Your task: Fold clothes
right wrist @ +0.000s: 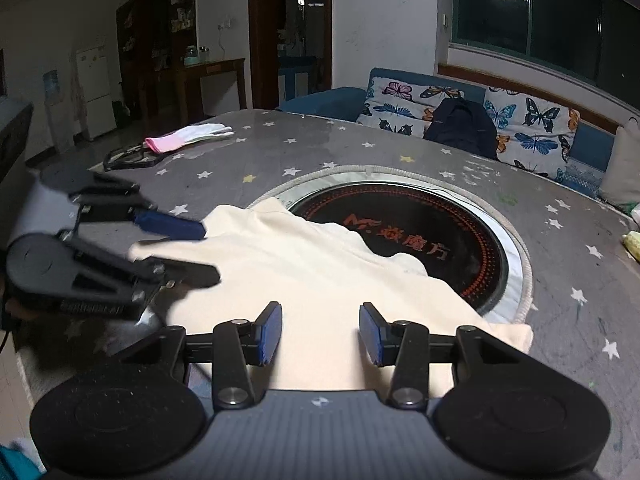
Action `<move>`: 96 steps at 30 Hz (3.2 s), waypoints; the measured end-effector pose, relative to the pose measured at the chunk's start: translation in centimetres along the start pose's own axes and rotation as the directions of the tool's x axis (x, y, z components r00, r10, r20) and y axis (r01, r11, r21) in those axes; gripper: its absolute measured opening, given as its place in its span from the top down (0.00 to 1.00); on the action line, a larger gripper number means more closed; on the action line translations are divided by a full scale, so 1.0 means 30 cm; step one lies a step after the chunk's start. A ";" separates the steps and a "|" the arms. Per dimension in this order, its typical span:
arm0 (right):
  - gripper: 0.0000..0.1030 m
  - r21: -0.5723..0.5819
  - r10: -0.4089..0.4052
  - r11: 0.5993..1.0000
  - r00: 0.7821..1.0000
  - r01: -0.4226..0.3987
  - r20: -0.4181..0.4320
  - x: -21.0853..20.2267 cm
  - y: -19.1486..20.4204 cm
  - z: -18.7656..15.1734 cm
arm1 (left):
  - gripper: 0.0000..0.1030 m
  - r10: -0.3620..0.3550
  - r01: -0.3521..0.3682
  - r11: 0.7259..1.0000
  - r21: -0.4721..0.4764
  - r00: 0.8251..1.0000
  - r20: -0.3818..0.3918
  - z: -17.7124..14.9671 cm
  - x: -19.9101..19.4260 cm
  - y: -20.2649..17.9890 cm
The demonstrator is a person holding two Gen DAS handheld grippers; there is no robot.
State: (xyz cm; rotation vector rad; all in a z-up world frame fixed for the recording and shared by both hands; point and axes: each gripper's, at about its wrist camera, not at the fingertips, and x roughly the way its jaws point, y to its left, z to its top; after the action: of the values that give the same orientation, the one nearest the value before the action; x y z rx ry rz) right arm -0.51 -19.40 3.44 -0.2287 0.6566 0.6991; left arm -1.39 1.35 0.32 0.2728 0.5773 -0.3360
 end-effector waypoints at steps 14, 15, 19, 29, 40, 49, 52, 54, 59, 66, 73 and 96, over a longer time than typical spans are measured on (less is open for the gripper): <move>0.58 -0.006 0.036 0.999 0.999 -0.036 -0.021 0.155 0.014 0.149 | 0.57 -0.009 0.009 1.000 -0.014 1.000 0.012 -0.003 -0.009 0.004; 0.58 -0.011 0.037 0.999 0.999 -0.037 -0.027 0.178 0.021 0.160 | 0.57 -0.011 0.011 1.000 -0.018 1.000 0.012 -0.004 -0.011 0.007; 0.59 -0.027 0.022 0.999 0.998 -0.024 -0.056 0.266 0.046 0.189 | 0.57 -0.019 0.019 1.000 -0.022 1.000 0.013 -0.007 -0.014 0.008; 0.58 0.029 -0.003 1.000 0.998 0.005 -0.061 0.307 0.024 0.202 | 0.56 -0.038 0.038 0.998 -0.058 0.999 0.014 -0.009 -0.021 0.025; 0.54 0.055 -0.015 0.998 0.999 0.017 -0.038 0.100 -0.012 0.075 | 0.56 -0.026 0.027 0.991 -0.129 1.000 0.008 0.006 -0.032 0.034; 0.49 0.113 -0.056 0.992 0.998 0.056 0.000 0.011 -0.037 -0.004 | 0.50 -0.041 0.035 0.977 -0.211 0.999 -0.022 0.017 -0.034 0.060; 0.44 0.093 -0.081 0.992 0.997 0.080 0.007 0.010 -0.028 -0.034 | 0.45 -0.032 0.022 0.970 -0.241 0.999 -0.039 0.015 -0.031 0.066; 0.43 0.104 -0.084 0.991 0.996 0.083 0.011 0.015 -0.032 -0.049 | 0.39 -0.027 0.015 0.965 -0.260 0.999 -0.045 0.013 -0.033 0.068; 0.35 0.130 -0.099 0.987 0.995 0.094 0.027 0.018 -0.032 -0.058 | 0.21 0.009 -0.021 0.960 -0.278 0.999 -0.045 0.019 -0.050 0.061; 0.23 0.147 -0.118 0.983 0.992 0.110 0.042 0.027 -0.033 -0.070 | 0.08 0.032 -0.050 0.952 -0.303 0.997 -0.063 0.015 -0.061 0.053; 0.15 0.150 -0.124 0.982 0.991 0.116 0.047 0.040 -0.028 -0.069 | 0.00 0.052 -0.078 0.936 -0.344 0.995 -0.086 0.004 -0.068 0.062; 0.00 0.149 -0.113 0.983 0.993 0.106 0.037 0.064 -0.024 -0.064 | 0.00 0.024 -0.104 0.878 -0.468 0.985 -0.172 -0.035 -0.035 0.093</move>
State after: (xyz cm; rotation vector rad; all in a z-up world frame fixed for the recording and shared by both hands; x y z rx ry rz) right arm 0.15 -19.72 0.74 -0.1114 0.6448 0.5460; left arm -1.65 4.48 0.52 -0.1603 0.7898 -0.0980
